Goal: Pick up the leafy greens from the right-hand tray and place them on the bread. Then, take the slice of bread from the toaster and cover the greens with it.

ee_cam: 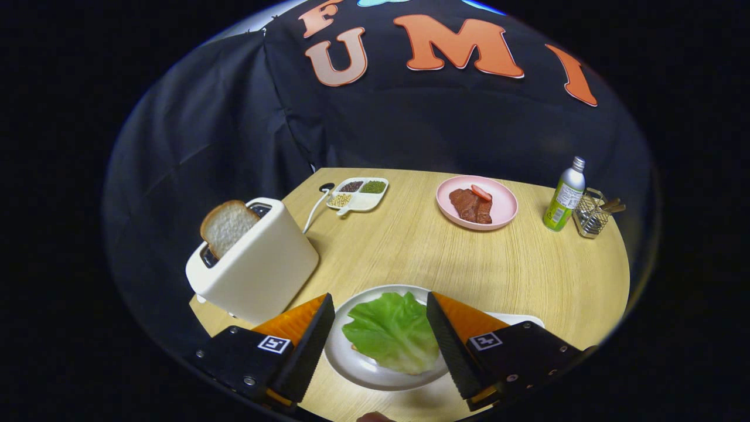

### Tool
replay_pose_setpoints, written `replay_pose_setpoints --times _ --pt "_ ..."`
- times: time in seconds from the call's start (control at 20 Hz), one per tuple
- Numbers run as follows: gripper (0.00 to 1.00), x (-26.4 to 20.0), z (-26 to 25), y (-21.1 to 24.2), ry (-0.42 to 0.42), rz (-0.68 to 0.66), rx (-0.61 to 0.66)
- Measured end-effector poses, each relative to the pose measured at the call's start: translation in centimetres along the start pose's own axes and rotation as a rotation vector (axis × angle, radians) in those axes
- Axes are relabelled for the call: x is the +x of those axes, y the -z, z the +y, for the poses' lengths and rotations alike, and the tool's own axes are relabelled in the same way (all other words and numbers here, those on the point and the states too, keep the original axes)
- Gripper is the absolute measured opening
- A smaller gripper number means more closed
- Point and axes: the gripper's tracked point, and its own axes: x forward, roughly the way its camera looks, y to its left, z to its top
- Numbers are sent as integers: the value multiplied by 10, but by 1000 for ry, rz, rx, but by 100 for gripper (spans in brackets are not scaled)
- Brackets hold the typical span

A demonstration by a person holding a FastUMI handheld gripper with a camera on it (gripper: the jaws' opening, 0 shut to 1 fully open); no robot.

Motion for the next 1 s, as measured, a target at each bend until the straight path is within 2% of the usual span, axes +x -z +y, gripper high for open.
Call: replay_pose_setpoints --times 0.45,0.75,1.0 --pt "98 -6 110 -50 -130 45 -13" --pt "97 10 175 -74 -162 82 -63" --pt "95 30 211 -78 -186 143 -40"
